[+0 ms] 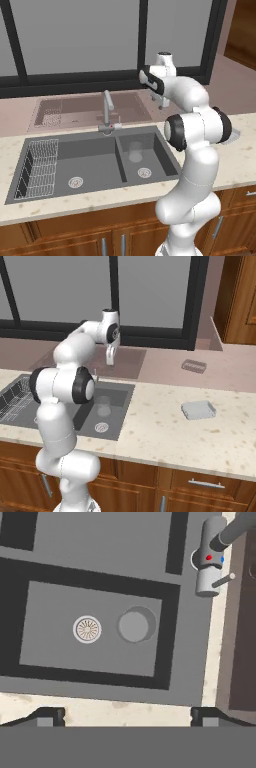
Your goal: Place the tupperware in the left basin and the glass cup in the right basin of the sink.
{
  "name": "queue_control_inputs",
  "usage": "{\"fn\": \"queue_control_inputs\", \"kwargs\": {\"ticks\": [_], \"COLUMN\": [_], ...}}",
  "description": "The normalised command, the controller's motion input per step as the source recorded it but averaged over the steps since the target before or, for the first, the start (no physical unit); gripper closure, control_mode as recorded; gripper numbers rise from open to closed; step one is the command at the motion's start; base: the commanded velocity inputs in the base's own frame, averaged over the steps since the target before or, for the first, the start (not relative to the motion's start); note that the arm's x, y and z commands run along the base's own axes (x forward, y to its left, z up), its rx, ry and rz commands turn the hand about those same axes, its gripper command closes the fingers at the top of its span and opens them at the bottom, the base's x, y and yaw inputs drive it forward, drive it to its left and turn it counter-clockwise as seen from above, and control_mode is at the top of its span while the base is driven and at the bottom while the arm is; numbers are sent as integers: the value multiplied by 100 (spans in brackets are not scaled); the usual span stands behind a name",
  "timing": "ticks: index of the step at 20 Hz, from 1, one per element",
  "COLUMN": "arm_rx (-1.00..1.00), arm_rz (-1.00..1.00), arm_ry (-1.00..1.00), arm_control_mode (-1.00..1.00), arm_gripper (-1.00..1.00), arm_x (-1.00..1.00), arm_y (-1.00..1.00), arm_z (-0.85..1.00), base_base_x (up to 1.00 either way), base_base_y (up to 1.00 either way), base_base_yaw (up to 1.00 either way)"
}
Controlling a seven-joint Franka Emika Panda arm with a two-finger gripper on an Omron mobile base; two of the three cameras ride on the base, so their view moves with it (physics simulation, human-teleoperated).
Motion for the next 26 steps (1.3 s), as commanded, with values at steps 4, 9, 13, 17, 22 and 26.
{"fn": "queue_control_inputs", "kwargs": {"ticks": [4, 9, 13, 17, 22, 26], "arm_rx": [0, 0, 0, 0, 0, 0], "arm_rz": [-22, -22, -20, -20, -21, -21], "arm_ry": [0, 0, 0, -1, -3, -5], "arm_control_mode": [-100, -100, -100, -100, -100, -100], "arm_gripper": [-100, -100, -100, -100, -100, -100], "arm_x": [0, 0, 0, -1, 0, 0], "arm_y": [-37, -39, -42, -46, -50, -52], "arm_z": [34, 16, 1, 0, 0, 0], "base_base_x": [0, 0, 0, 0, 0, 0], "base_base_y": [0, 0, 0, 0, 0, 0], "base_base_yaw": [0, 0, 0, 0, 0, 0]}}
